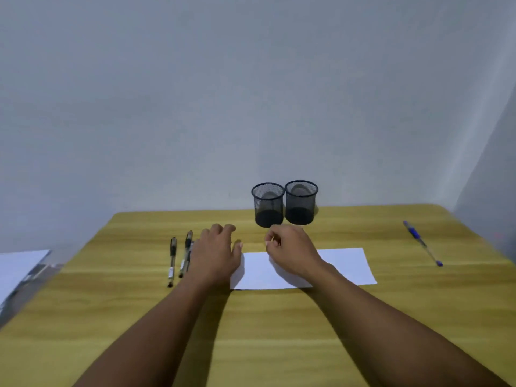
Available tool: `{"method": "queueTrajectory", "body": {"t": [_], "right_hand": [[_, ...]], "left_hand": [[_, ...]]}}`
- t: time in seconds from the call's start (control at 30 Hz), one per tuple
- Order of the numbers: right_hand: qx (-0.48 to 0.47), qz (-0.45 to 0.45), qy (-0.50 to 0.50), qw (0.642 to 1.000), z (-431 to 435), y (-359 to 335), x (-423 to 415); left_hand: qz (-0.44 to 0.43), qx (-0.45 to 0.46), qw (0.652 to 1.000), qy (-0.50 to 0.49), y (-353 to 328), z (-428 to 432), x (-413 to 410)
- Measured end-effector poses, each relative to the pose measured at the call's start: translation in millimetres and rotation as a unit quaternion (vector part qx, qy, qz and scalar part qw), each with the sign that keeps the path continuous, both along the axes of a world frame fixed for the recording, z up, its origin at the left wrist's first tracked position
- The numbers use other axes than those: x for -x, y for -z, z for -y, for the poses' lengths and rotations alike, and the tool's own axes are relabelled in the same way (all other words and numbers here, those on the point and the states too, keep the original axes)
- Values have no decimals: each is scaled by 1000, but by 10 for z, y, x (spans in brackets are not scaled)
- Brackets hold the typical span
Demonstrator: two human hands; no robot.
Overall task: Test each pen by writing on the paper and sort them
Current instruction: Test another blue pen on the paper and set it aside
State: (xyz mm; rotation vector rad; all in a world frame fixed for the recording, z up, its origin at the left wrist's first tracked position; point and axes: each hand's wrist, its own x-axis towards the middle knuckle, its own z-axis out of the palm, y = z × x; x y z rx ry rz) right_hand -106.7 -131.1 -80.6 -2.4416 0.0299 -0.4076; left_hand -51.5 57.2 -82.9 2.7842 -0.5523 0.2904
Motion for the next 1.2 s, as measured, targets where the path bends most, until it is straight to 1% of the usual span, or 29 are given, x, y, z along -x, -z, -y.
{"method": "queueTrajectory", "body": {"t": [0.13,0.27,0.43,0.53,0.6,0.7,0.8,0.87,0.93,1.0,1.07,1.13,1.2], "right_hand": [[30,-16,-32,999,-354,215,-146],[41,-28,-35,998,-422,405,-185],[28,-5,-27,999,-409,496,-190],[26,-5,-27,999,-405,489,-183],[20,-10,-26,999,-406,458,-184],[-19,-14,-21,1000,-423,376,-176],[-98,-8,-8,995,-462,270,-166],[-176,-21,-14,984,-511,188,-169],[-272,-55,-44,960,-562,95,-175],[-369,-94,-86,921,-597,21,-168],[-422,-98,-101,896,-603,-31,-148],[-456,-86,-89,881,-566,-89,-119],[-512,-75,-62,853,-471,-140,-105]], "left_hand": [[-29,4,996,-81,13,-397,-132],[-63,-4,993,-95,35,-491,-223],[-56,-57,990,-117,-21,-354,-216],[-77,-44,987,-133,-61,-277,-221],[-92,5,986,-138,-67,-248,-238],[-116,136,975,-131,-118,-234,-264],[-143,250,954,-83,-221,-247,-285],[-162,331,928,-54,-316,-262,-280],[-186,411,891,-35,-399,-266,-290],[-212,481,851,-23,-461,-251,-287],[-236,525,818,-8,-484,-234,-270],[-255,561,788,10,-472,-235,-241],[-271,583,766,25,-433,-260,-235]]}}
